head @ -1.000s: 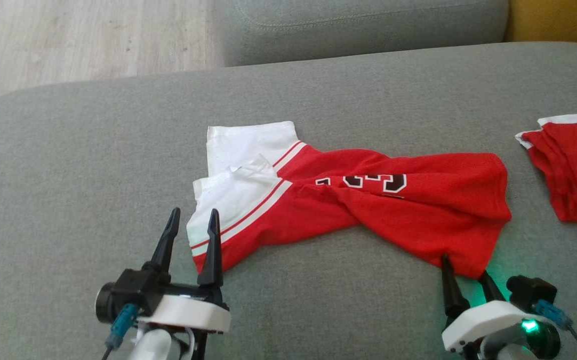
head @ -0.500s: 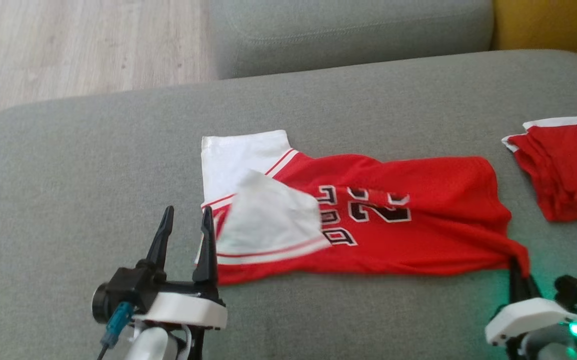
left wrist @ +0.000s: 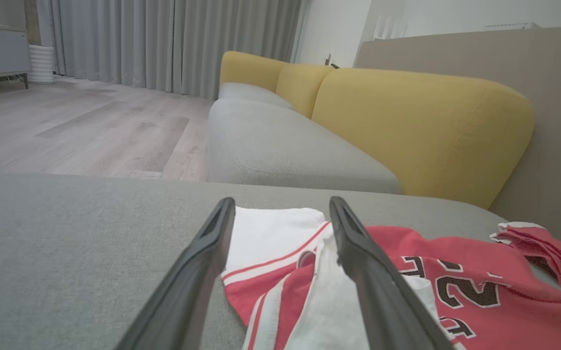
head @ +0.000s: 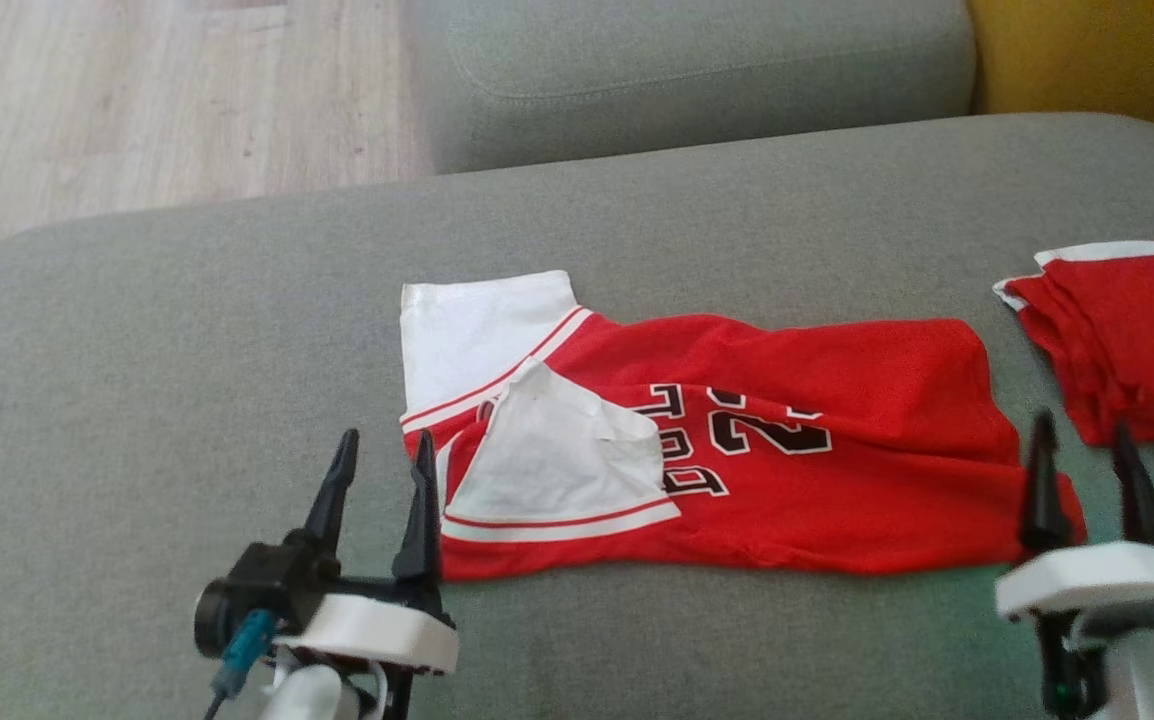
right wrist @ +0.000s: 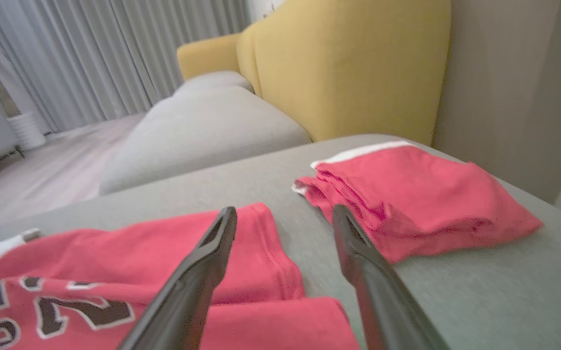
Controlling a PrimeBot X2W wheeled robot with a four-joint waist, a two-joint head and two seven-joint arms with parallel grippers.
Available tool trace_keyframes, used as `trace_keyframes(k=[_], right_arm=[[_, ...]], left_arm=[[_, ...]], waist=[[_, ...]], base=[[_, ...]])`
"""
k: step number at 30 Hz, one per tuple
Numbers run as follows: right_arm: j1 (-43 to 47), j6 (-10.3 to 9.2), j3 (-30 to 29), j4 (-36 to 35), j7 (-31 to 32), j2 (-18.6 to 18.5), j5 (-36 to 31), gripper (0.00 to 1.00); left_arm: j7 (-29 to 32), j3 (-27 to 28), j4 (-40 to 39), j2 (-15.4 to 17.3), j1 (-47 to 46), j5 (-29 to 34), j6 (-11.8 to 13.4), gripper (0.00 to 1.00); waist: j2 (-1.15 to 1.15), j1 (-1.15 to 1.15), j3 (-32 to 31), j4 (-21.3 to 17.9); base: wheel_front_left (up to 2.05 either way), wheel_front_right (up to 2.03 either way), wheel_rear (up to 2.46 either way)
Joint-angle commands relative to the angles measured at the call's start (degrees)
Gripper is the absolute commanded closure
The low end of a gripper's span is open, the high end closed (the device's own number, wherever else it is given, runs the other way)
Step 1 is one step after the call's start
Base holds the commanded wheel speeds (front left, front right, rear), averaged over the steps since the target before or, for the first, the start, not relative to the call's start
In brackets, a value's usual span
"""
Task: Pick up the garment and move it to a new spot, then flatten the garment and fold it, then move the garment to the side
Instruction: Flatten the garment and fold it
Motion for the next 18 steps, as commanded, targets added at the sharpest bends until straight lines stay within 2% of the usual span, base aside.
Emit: trace_keyframes(k=[1,4,8,12,18], right_arm=[[-0.93,-0.04,2.84,-3.14,-0.73,-0.39,1.08,0.0],[1.13,-0.04,6.64,-9.03,-0.77,-0.39,4.21,0.0],[3.25,-0.04,9.53,-13.4,-0.78,-0.39,6.39,0.0],[3.9,-0.04,11.12,-14.86,-0.79,-0.39,7.28,0.0],[3.7,-0.04,12.47,-14.87,-0.79,-0.39,8.12,0.0]], left_arm=[[-0.54,1.46,-1.0,-0.07,-2.94,0.54,-0.25,0.0],[-0.03,0.26,1.42,0.02,-4.84,1.0,-1.13,0.0],[4.63,-2.44,5.45,0.99,-9.26,1.8,-3.61,0.0],[9.3,-4.74,8.87,1.92,-15.13,2.56,-5.2,0.0],[14.26,-6.26,15.17,3.31,-22.06,3.57,-5.87,0.0]], waist=[[0.0,0.0,0.36,-0.35],[0.0,0.0,1.34,-1.09],[0.0,0.0,3.15,-2.34],[0.0,0.0,5.17,-3.71],[0.0,0.0,6.96,-5.7]], base=[[0.0,0.0,0.0],[0.0,0.0,0.0],[0.0,0.0,0.0],[0.0,0.0,0.0],[0.0,0.0,0.0]])
